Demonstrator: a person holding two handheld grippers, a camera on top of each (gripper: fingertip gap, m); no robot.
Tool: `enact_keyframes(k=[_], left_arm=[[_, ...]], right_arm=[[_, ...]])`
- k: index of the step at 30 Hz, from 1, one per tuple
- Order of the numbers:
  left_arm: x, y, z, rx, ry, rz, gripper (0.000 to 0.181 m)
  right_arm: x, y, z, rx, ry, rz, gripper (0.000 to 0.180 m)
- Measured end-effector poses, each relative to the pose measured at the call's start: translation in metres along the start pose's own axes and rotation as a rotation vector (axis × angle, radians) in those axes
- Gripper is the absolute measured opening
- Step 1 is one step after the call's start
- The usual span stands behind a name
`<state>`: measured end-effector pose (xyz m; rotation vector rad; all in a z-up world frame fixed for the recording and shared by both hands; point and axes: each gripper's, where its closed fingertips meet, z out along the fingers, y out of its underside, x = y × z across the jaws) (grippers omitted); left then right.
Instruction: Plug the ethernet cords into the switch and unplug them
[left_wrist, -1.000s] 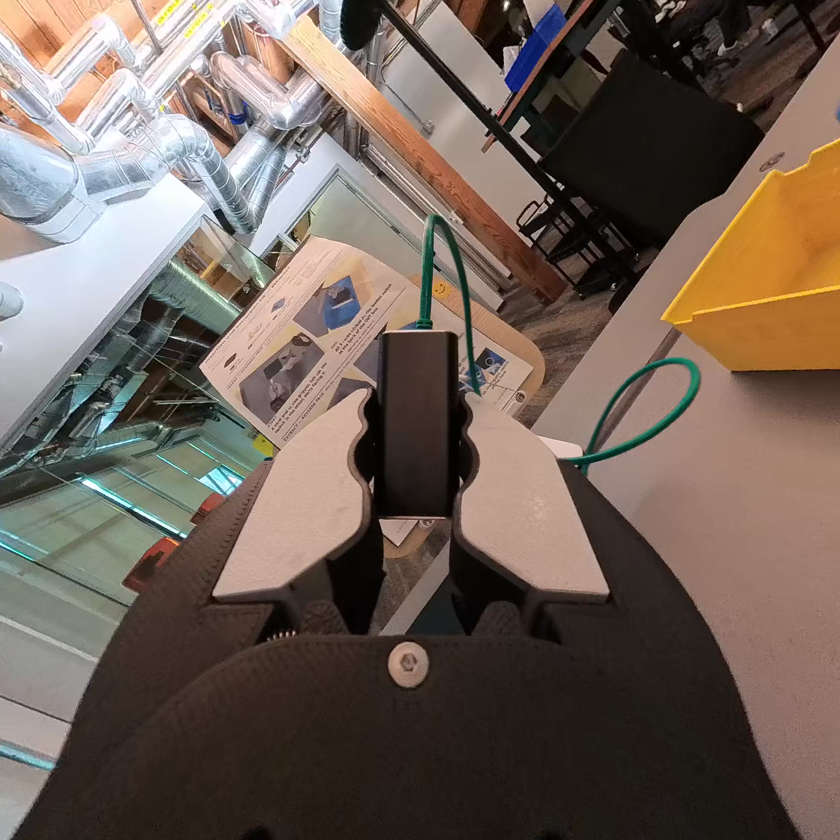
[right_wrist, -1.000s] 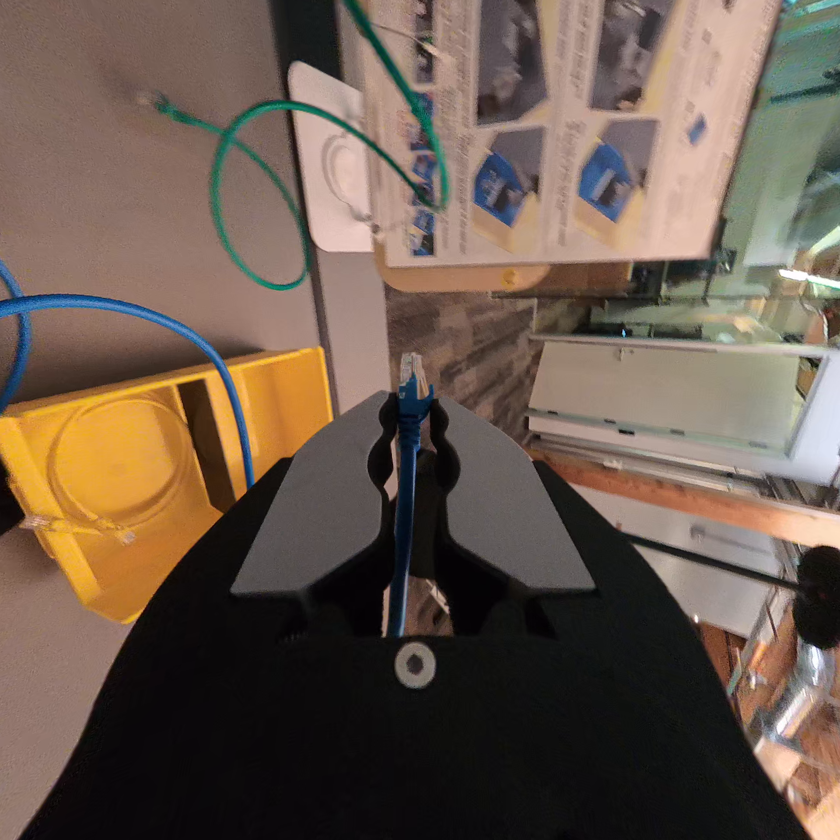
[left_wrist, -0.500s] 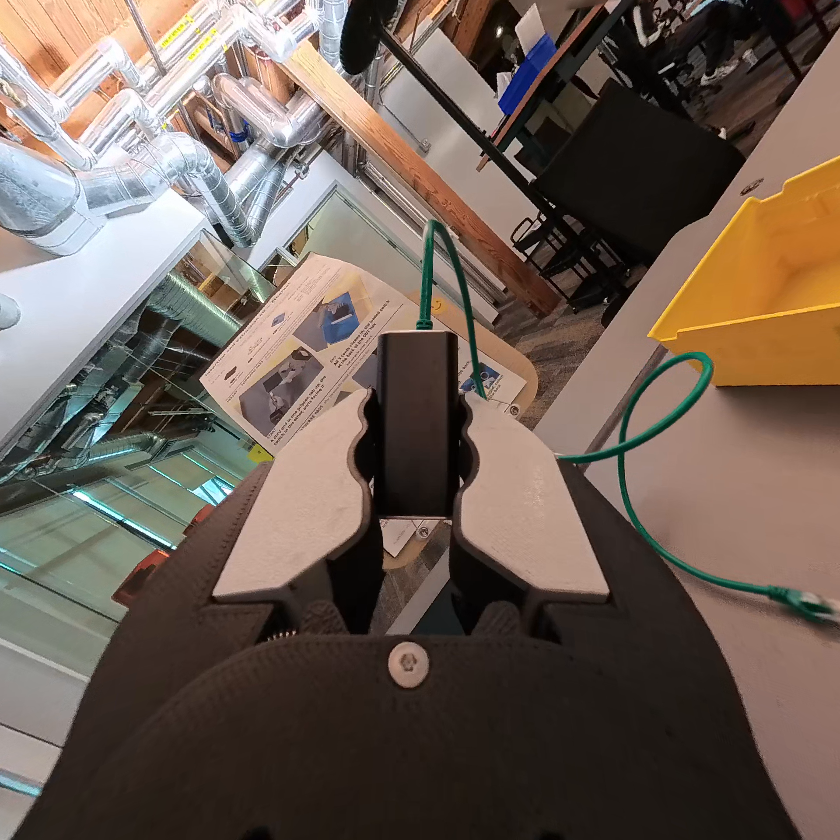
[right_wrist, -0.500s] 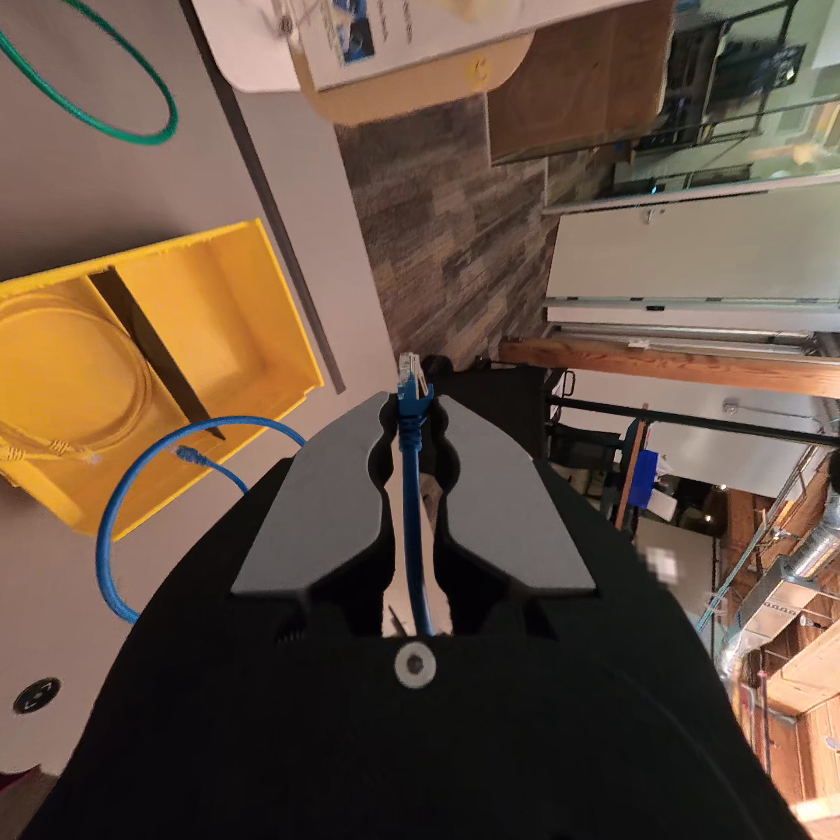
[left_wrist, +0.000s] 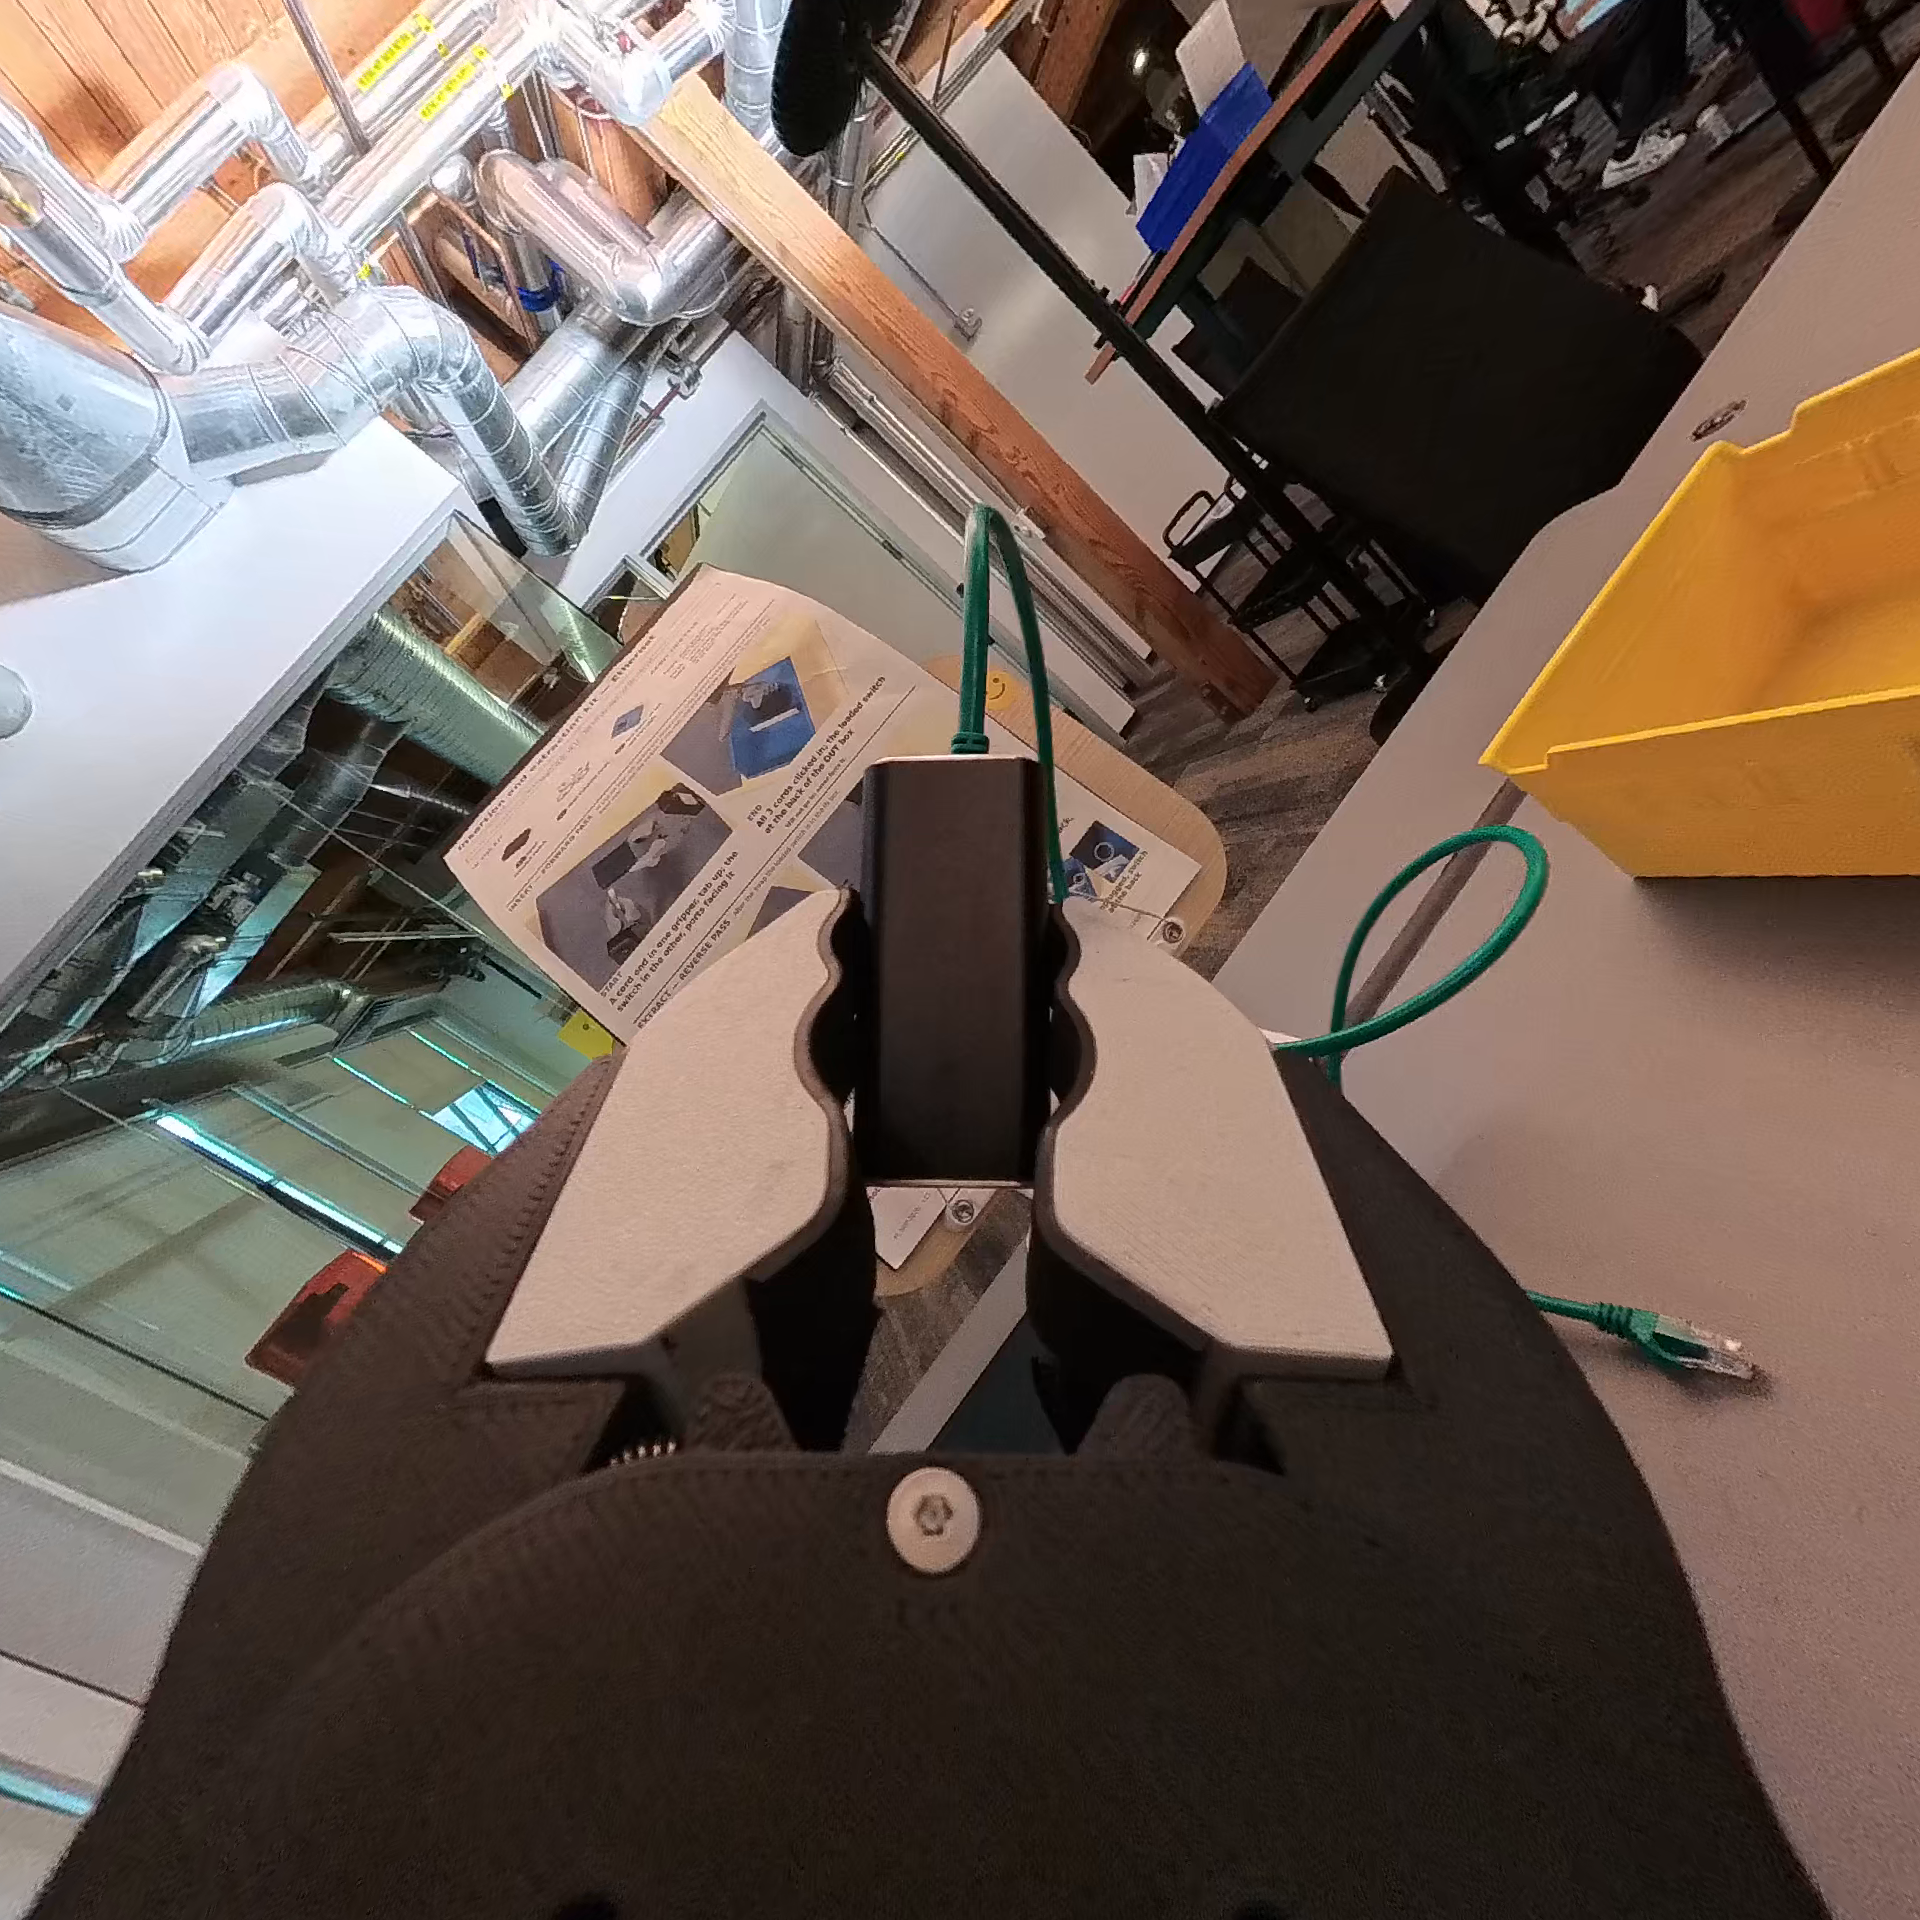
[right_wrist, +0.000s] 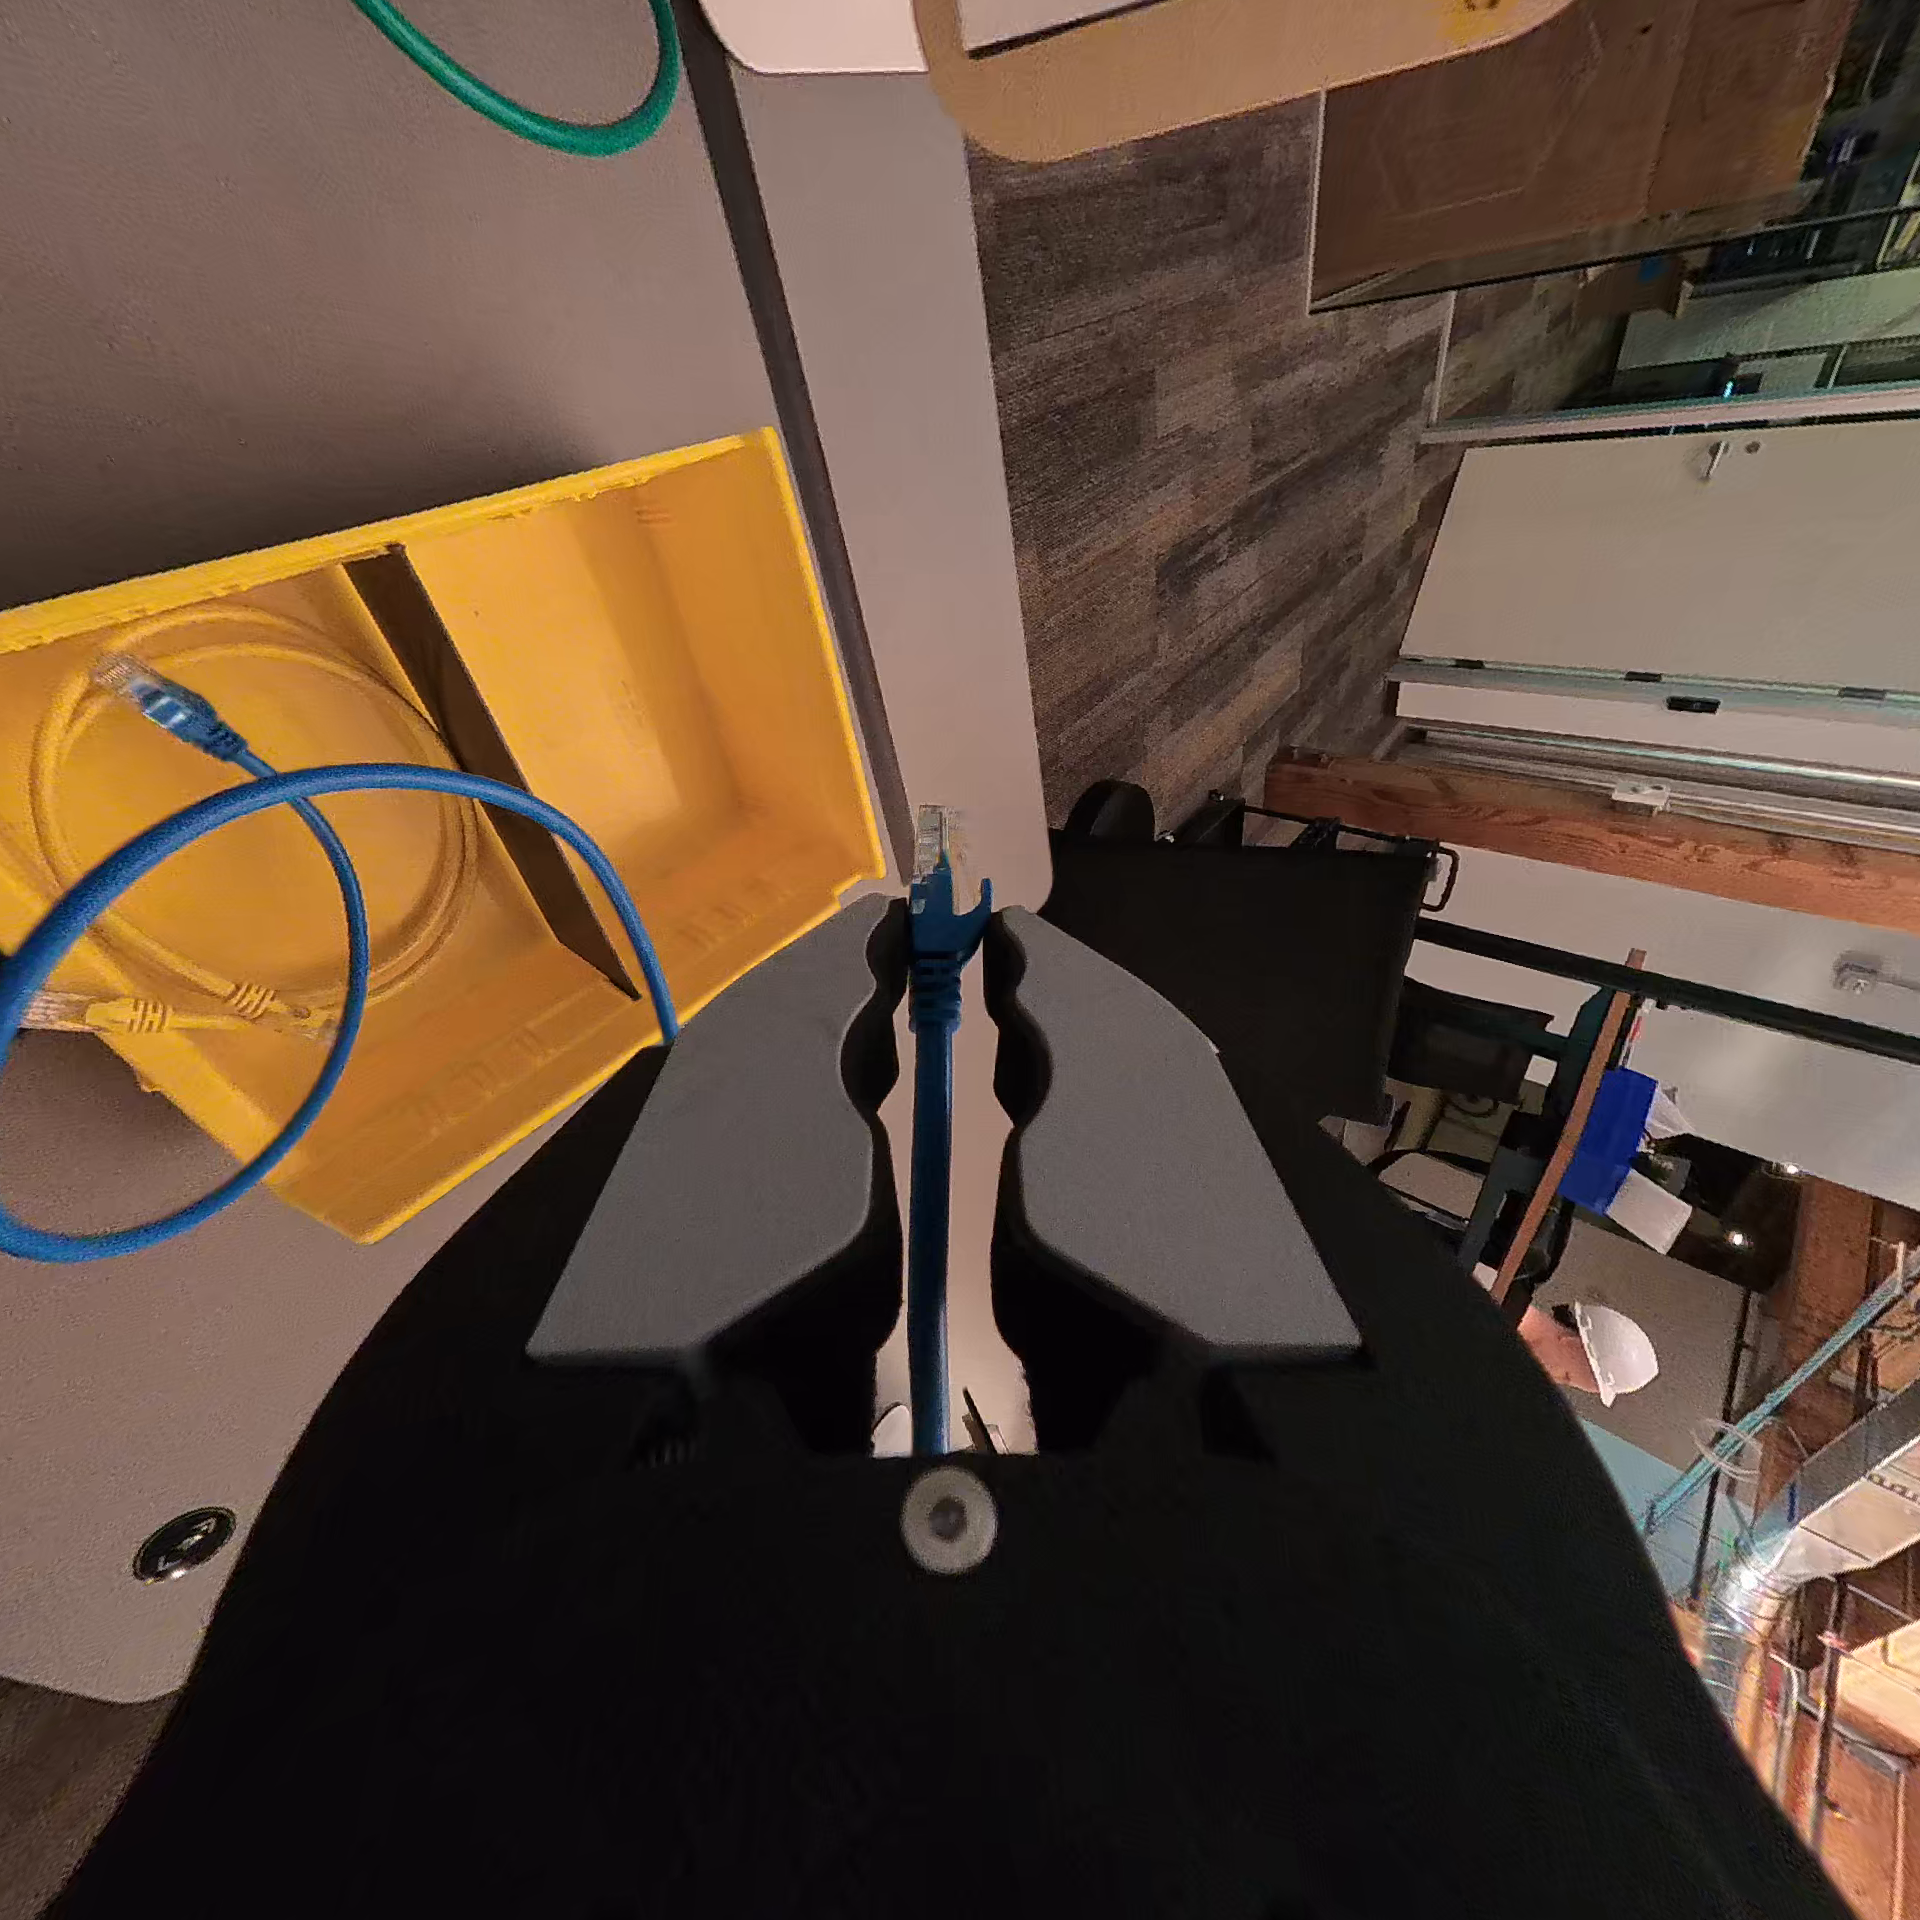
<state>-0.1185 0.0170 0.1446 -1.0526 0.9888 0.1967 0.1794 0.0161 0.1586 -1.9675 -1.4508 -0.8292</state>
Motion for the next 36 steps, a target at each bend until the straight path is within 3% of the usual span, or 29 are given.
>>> enact_keyframes(k=[19, 30, 36], left_arm=[[0.005, -0.008, -0.001, 0.02, 0.018, -0.002, 0.032], [0.016, -0.01, 0.003, 0.013, 0.048, 0.013, 0.032], [0.018, -0.011, 0.004, 0.012, 0.057, 0.015, 0.032]], right_arm=[[-0.152, 0.033, 0.095, -0.138, -0.202, 0.205, 0.014], [-0.242, 0.018, 0.119, -0.254, -0.664, 0.625, 0.017], [-0.241, 0.001, 0.118, -0.152, -0.719, 0.686, 0.031]])
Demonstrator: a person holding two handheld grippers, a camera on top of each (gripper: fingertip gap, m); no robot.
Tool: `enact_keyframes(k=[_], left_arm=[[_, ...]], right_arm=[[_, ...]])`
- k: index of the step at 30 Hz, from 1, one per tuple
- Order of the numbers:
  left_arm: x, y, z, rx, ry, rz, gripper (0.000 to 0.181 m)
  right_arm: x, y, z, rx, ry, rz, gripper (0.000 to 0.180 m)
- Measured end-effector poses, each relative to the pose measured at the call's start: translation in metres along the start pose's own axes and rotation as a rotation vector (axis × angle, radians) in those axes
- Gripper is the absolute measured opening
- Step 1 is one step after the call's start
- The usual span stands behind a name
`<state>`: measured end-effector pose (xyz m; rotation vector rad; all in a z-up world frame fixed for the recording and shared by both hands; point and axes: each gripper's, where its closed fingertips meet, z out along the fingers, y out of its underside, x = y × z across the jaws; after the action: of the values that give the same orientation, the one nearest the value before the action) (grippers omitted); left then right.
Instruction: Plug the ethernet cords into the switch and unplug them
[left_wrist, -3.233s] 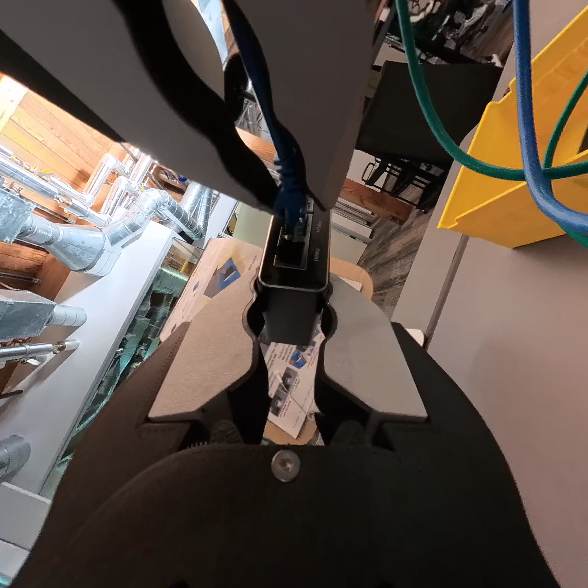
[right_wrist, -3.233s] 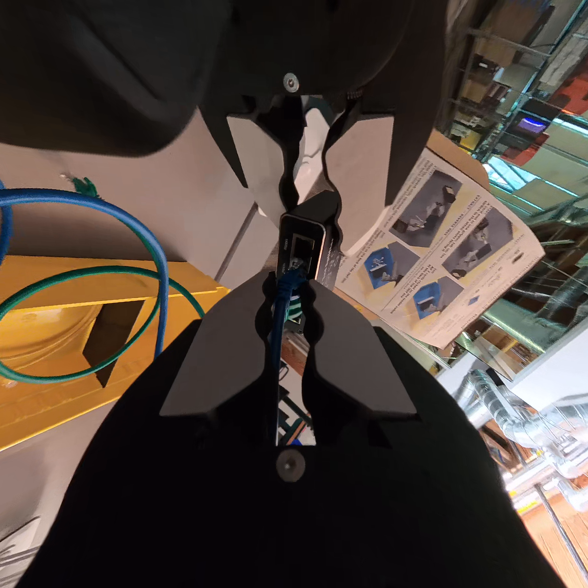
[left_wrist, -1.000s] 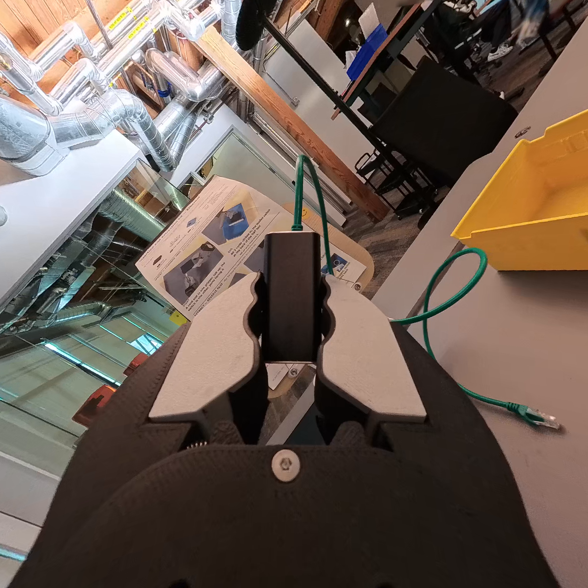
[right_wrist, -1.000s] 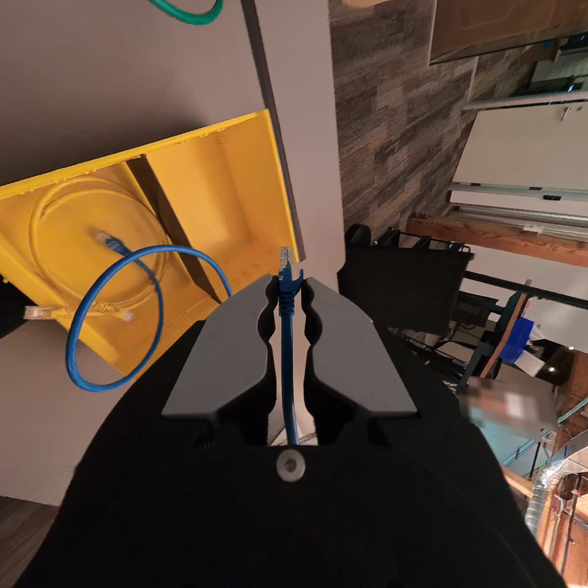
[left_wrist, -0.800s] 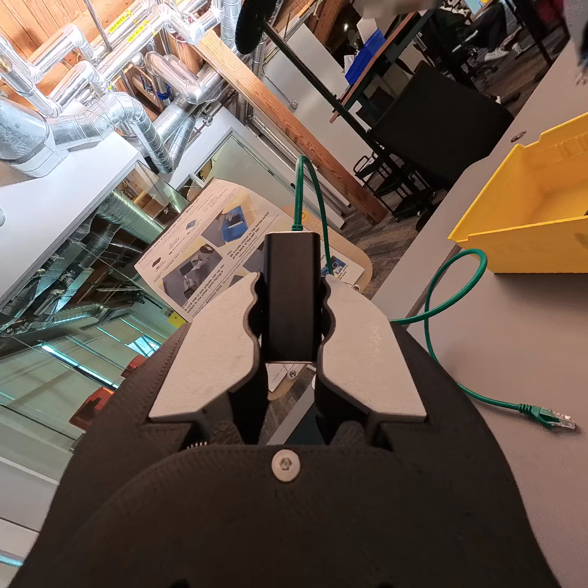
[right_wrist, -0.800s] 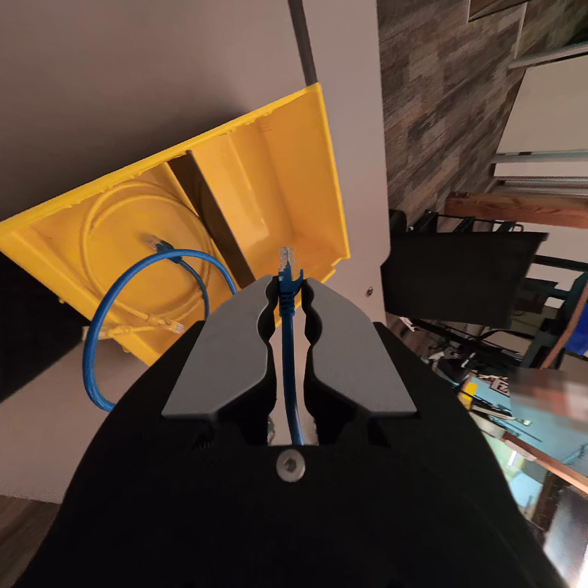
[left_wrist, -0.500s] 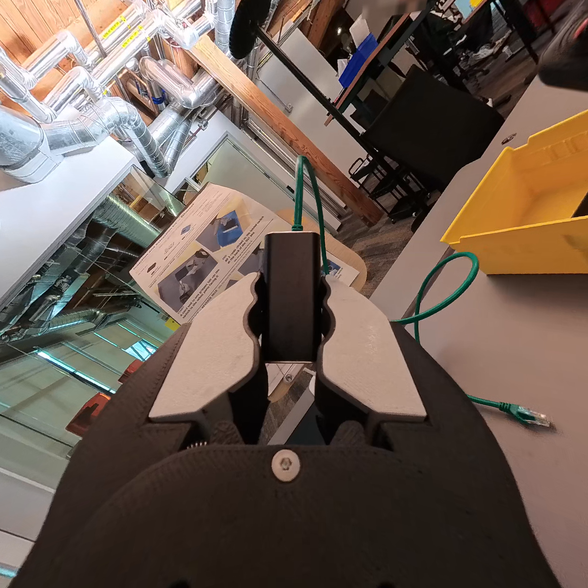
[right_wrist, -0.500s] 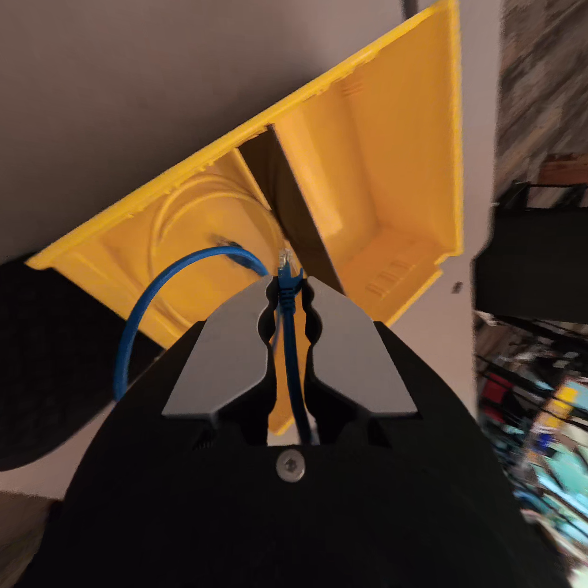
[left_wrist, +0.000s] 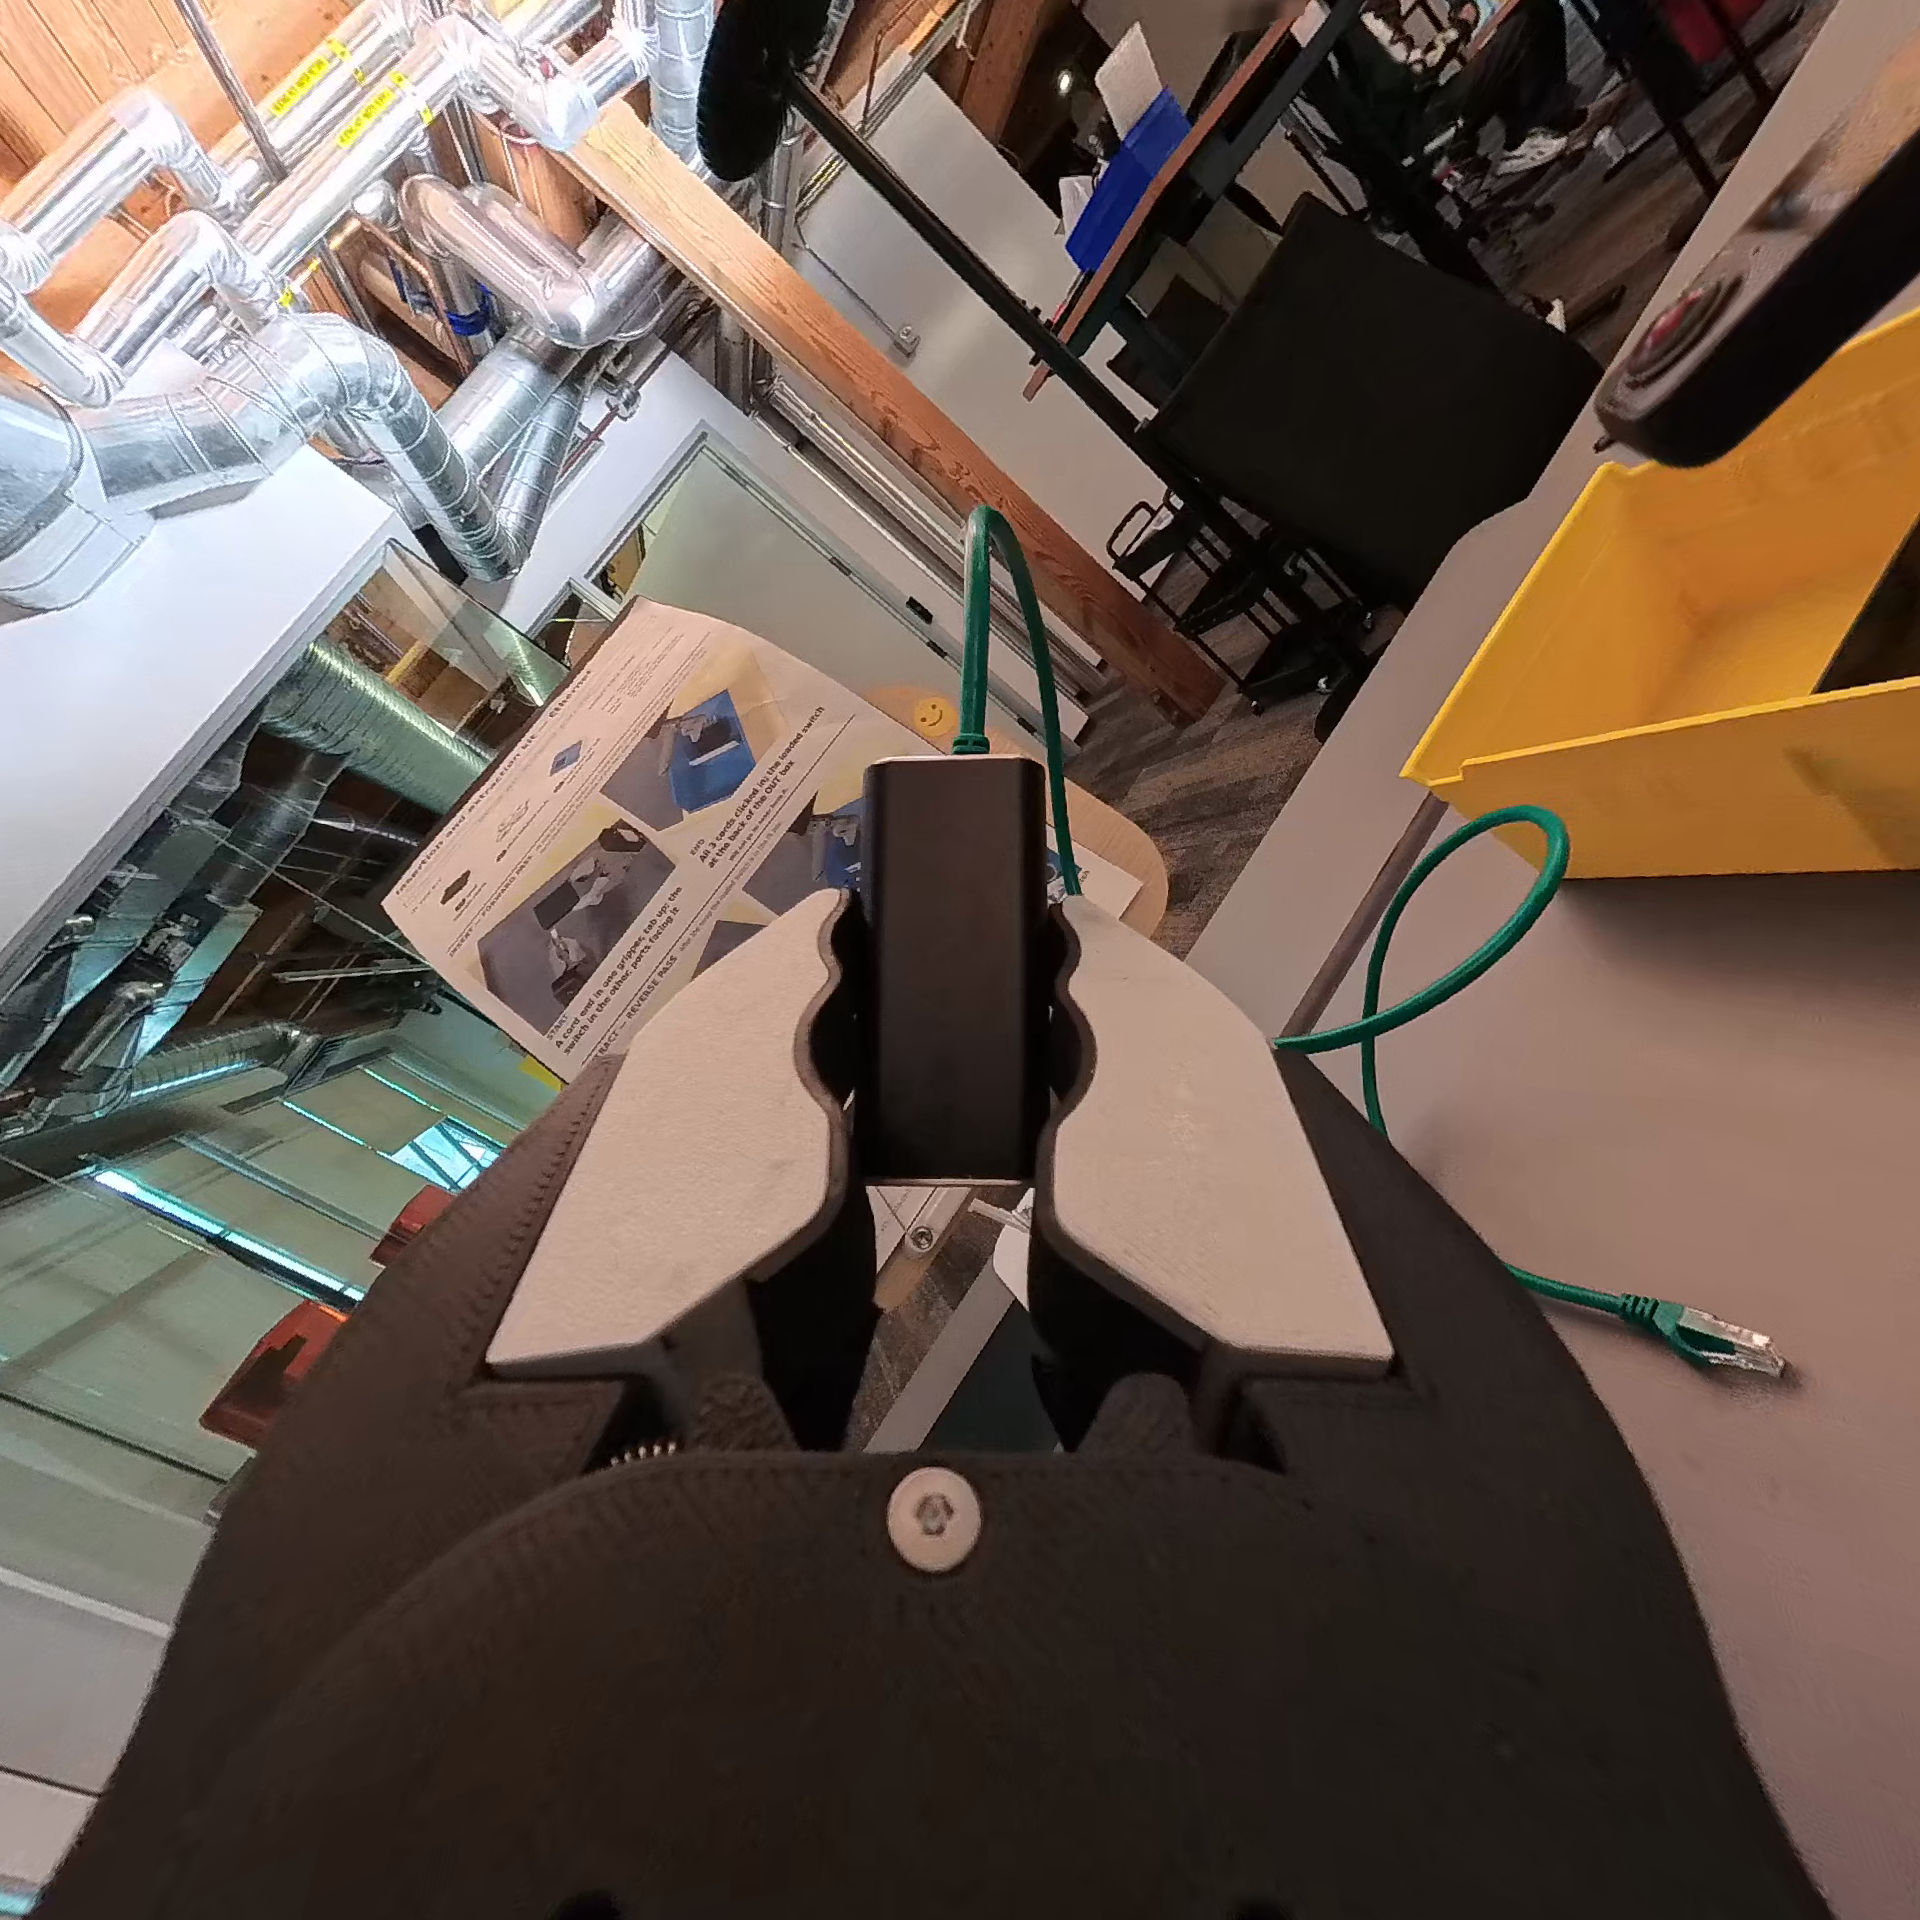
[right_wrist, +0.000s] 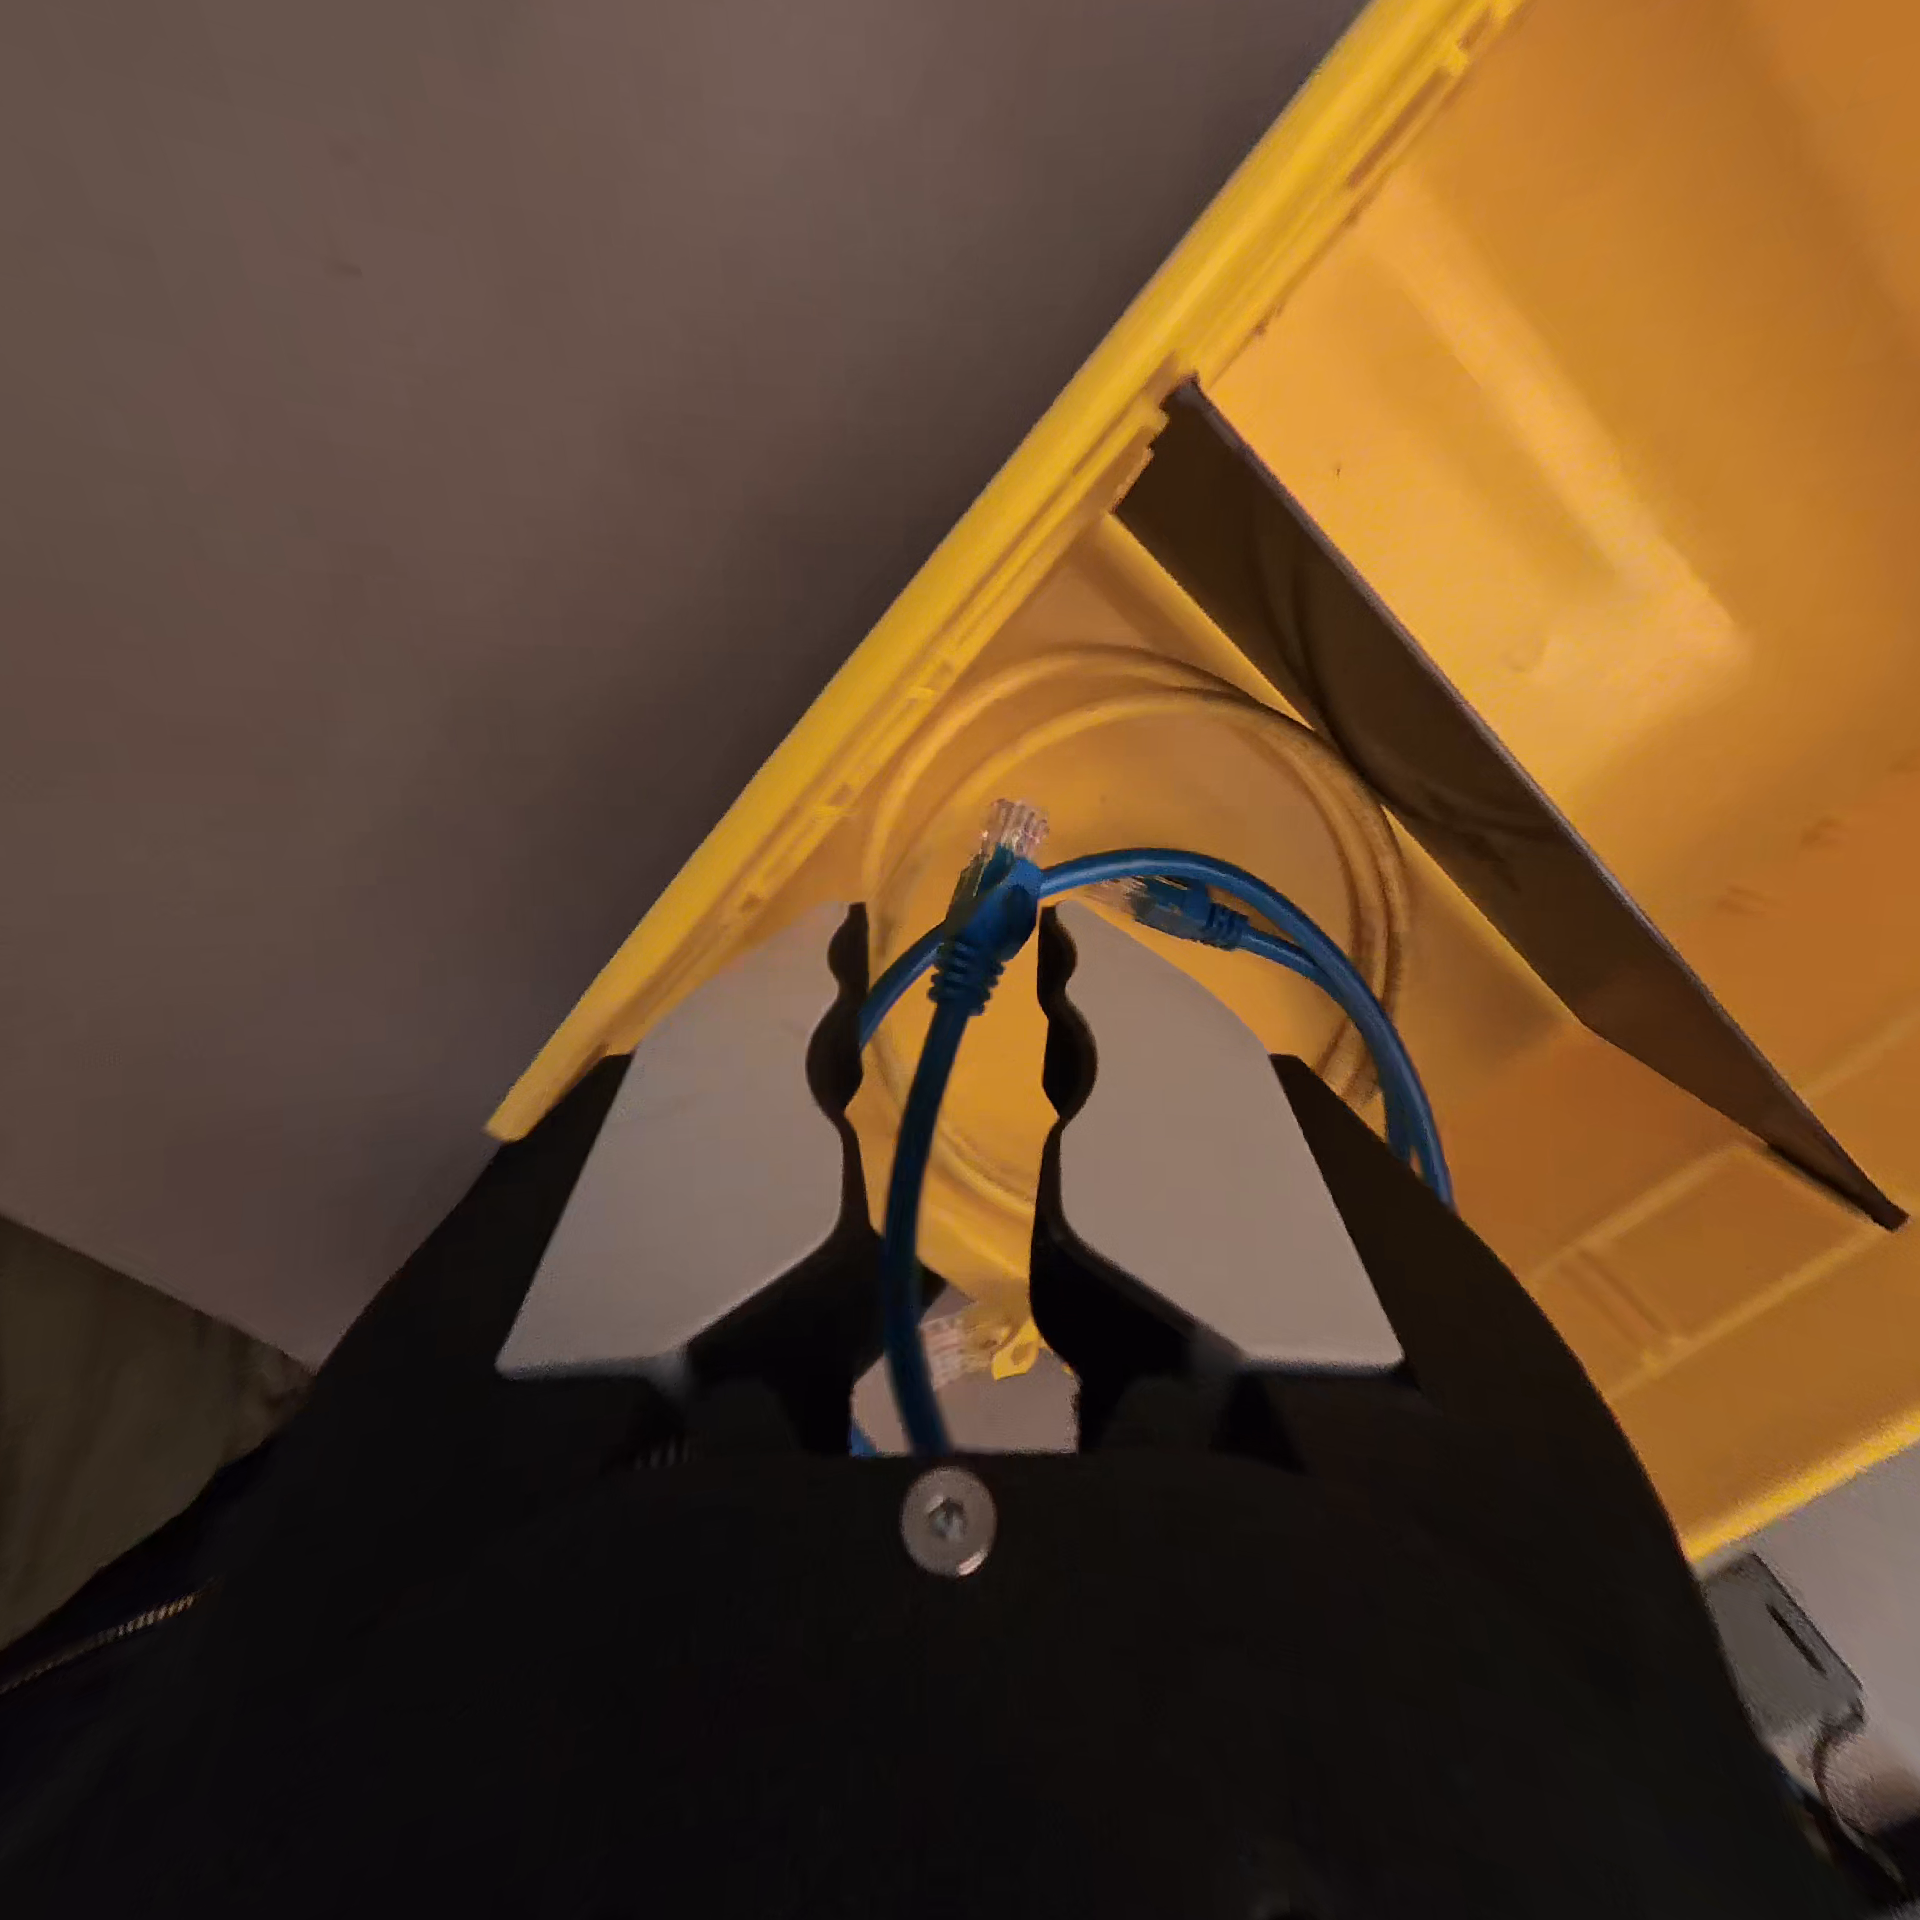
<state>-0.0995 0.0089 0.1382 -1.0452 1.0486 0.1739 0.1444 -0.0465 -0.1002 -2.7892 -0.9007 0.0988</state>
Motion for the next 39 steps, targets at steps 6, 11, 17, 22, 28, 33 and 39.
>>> enact_keyframes(k=[6, 11, 17, 22, 28, 33, 39], left_arm=[[-0.001, -0.002, -0.001, 0.004, -0.007, 0.006, 0.032], [-0.003, -0.002, -0.002, 0.011, -0.011, 0.0, 0.032], [-0.002, -0.004, -0.002, 0.012, -0.012, 0.002, 0.032], [0.002, -0.006, -0.001, 0.012, -0.007, 0.015, 0.032], [0.005, -0.004, 0.0, 0.005, 0.002, 0.016, 0.033], [0.006, -0.003, 0.002, -0.001, 0.006, 0.015, 0.032], [0.006, -0.004, 0.001, 0.004, 0.007, 0.015, 0.032]], right_arm=[[-0.016, -0.005, -0.033, 0.173, -0.167, 0.001, 0.05], [-0.017, 0.03, -0.063, 0.344, -0.071, -0.31, 0.063], [-0.017, 0.097, -0.053, 0.262, 0.07, -0.485, 0.052], [-0.002, 0.124, -0.021, 0.103, 0.155, -0.505, 0.029], [0.002, 0.108, -0.03, 0.123, 0.18, -0.525, 0.01], [0.015, 0.084, -0.053, 0.164, 0.177, -0.491, 0.008], [0.017, 0.08, -0.03, 0.043, 0.047, -0.426, 0.007]])
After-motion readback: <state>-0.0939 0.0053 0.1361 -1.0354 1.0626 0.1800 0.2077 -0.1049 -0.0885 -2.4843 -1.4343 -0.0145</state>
